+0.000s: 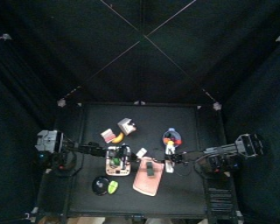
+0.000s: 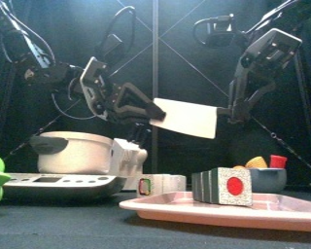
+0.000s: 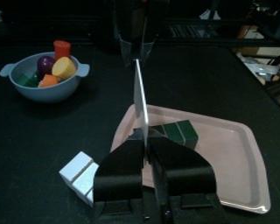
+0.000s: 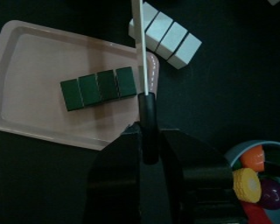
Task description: Cut sushi slice
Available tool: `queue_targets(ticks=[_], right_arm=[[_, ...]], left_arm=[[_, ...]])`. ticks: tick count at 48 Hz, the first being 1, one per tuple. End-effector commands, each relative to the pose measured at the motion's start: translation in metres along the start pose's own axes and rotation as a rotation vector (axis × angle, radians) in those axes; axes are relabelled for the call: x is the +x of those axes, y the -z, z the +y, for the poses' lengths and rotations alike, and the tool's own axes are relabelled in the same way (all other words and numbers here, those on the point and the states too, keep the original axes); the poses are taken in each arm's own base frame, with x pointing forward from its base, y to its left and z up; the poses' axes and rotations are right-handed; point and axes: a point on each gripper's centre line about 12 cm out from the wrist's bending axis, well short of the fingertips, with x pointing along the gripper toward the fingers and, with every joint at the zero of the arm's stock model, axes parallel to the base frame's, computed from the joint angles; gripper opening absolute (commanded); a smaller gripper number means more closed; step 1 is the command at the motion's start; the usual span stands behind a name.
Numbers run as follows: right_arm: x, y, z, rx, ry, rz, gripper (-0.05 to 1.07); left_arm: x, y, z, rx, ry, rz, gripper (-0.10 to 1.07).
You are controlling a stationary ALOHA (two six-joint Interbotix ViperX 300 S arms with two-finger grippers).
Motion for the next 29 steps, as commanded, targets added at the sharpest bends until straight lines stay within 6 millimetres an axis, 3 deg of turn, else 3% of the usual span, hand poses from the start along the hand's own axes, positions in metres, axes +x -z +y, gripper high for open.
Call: queue_targets(ticks=[1,13,29], right_arm=[[-0.004,-0.002,0.0,0.008,-0.005,-0.012,0.41],[0.011,0.013,0.003,0.026,-0.018,0.053,0.41],[0.017,0.019,0.013,0.009,-0.033,0.095,0.41]], left_arm=[[0.006,-0.005,-0.001,-0.001,0.004,-0.02,0.38],[0.01,0.0,0.002,-0.041,-0.022,-0.002,0.38],[0.014,0.016,-0.015,-0.048,0.005,0.06,0.38]])
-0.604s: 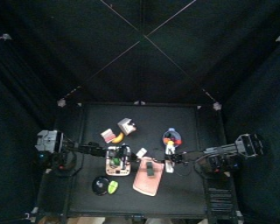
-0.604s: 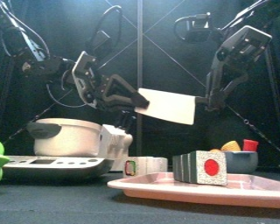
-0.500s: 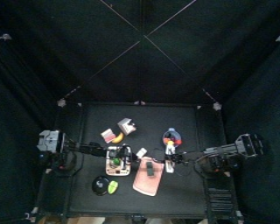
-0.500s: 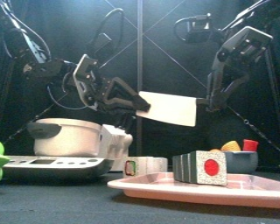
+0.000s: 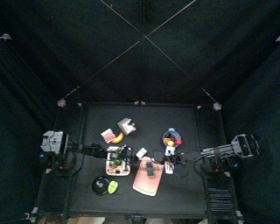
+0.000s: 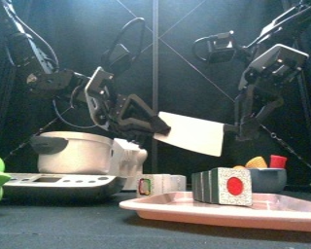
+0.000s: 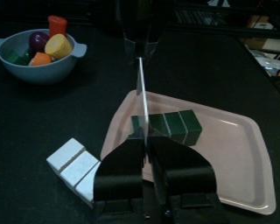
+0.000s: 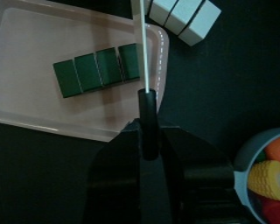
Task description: Cut sushi slice
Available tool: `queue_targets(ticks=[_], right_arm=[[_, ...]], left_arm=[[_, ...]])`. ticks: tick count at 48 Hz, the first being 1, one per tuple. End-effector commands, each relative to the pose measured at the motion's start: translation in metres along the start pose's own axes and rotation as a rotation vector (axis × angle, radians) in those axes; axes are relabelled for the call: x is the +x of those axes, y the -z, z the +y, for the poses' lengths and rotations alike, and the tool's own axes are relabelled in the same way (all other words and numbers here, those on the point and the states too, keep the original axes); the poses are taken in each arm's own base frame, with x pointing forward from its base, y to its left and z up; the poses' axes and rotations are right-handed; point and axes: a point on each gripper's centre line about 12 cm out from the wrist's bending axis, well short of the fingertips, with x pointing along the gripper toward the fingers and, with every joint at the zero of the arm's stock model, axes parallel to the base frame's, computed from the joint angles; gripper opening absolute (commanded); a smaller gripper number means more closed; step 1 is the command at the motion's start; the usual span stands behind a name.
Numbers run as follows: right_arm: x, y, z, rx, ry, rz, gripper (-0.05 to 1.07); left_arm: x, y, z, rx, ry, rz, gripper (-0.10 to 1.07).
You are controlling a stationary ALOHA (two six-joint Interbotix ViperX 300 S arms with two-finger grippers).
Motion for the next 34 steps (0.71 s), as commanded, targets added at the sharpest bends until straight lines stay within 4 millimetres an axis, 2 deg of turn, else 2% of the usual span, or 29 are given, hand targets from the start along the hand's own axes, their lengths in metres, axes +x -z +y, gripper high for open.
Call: queue_targets(ticks=[1,12,24,34], right_arm=[[-0.005,0.0,0.003,-0.012,-0.005,-0.001,0.41],[-0.006,0.005,0.005,-0.029,-0.001,0.035,0.41],[-0.01,0.006,0.008,-0.061,-0.047,0.061,0.39],[-0.009,0.001,-0.008,-0.038,-0.08,0.026,0.32]], left_arm=[[0.001,-0.003,-0.005,0.001,0.011,-0.005,0.38],[0.001,-0.002,-0.017,0.006,0.039,-0.003,0.38],[0.001,0.0,-0.019,0.004,0.044,0.0,0.38],[0.001,0.0,-0.021,0.004,0.048,0.001,0.38]])
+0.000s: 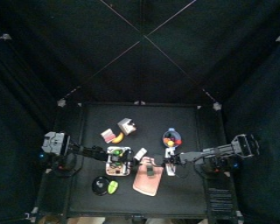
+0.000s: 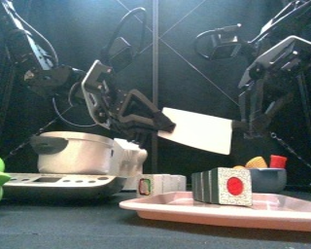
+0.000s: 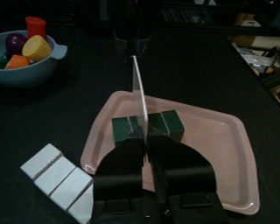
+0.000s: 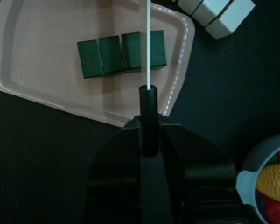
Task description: Cut sushi slice
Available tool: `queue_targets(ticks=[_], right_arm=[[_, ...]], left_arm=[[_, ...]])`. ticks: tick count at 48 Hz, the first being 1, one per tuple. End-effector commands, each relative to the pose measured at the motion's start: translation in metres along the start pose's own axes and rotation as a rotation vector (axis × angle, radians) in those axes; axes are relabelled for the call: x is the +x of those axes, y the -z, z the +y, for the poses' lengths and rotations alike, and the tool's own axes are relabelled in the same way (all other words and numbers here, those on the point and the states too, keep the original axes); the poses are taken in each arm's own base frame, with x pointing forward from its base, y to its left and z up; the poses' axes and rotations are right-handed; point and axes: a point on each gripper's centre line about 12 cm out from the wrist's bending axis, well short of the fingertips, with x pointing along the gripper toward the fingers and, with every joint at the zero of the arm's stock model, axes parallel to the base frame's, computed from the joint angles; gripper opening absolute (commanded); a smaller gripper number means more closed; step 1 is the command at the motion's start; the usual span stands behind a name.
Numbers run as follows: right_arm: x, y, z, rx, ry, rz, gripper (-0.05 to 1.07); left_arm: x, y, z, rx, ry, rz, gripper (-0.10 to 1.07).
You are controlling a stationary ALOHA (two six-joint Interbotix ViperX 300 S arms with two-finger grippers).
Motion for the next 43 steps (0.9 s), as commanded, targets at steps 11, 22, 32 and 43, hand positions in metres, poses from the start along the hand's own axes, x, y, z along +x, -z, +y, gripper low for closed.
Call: queue_targets(ticks=[11,22,32,43], right_arm=[[0.002,0.011,-0.014,0.01,-0.005,-0.021,0.32],[0.001,0.016,-0.021,0.018,0.008,-0.018,0.32],[0.005,0.015,-0.02,0.024,-0.001,-0.025,0.32],[0.009,0.016,-0.017,0.018,-0.006,-0.018,0.32]], left_arm=[[-0.001,0.002,-0.004,-0.008,0.003,0.008,0.38],[0.004,0.009,-0.008,-0.007,0.008,0.042,0.38],[0.007,0.012,-0.01,-0.006,0.009,0.068,0.38],[0.007,0.018,-0.013,-0.007,0.013,0.104,0.38]])
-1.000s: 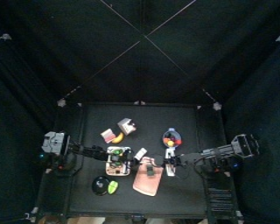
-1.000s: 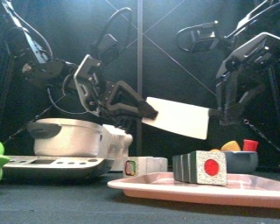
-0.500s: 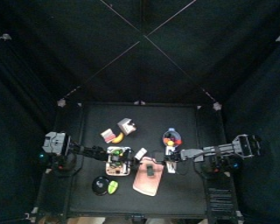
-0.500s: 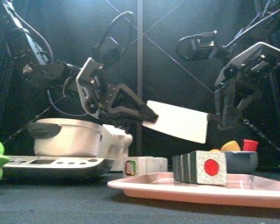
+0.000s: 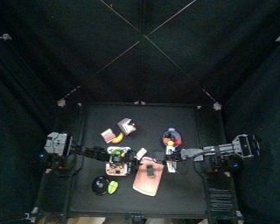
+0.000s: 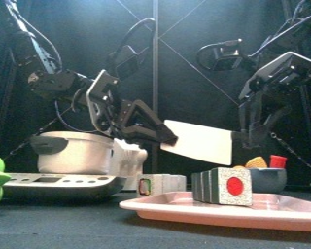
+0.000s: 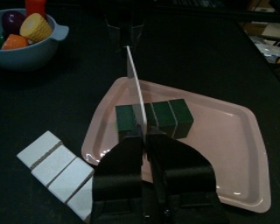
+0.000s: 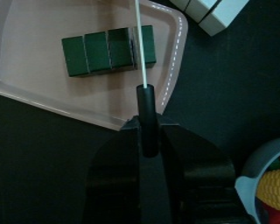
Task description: Cut sushi slice
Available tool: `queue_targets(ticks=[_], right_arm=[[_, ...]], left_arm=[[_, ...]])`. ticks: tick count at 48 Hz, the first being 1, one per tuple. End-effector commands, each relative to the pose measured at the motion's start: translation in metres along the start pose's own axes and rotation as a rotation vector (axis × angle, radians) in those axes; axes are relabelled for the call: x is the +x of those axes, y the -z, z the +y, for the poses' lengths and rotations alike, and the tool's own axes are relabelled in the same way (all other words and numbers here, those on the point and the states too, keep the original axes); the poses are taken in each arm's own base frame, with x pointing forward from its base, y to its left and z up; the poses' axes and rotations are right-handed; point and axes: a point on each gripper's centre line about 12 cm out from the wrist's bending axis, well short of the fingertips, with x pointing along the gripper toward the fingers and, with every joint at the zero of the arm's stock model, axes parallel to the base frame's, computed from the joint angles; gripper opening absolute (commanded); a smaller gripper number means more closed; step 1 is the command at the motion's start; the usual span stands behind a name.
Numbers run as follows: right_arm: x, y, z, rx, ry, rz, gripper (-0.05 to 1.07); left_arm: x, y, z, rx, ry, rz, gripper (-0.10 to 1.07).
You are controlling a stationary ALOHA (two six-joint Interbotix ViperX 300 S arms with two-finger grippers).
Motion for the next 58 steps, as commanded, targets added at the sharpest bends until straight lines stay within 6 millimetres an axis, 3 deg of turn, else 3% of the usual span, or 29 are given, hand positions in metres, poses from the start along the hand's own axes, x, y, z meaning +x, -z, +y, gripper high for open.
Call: queue_targets(ticks=[1,58], right_arm=[[-0.001,0.002,-0.002,0.004,0.004,0.006,0.32],[0.013,0.003,-0.003,-0.003,0.016,0.059,0.32]], left_arm=[[-0.002,0.006,-0.012,0.011,0.026,0.029,0.38],[0.005,0.024,-0.016,0.012,0.011,0.215,0.38]])
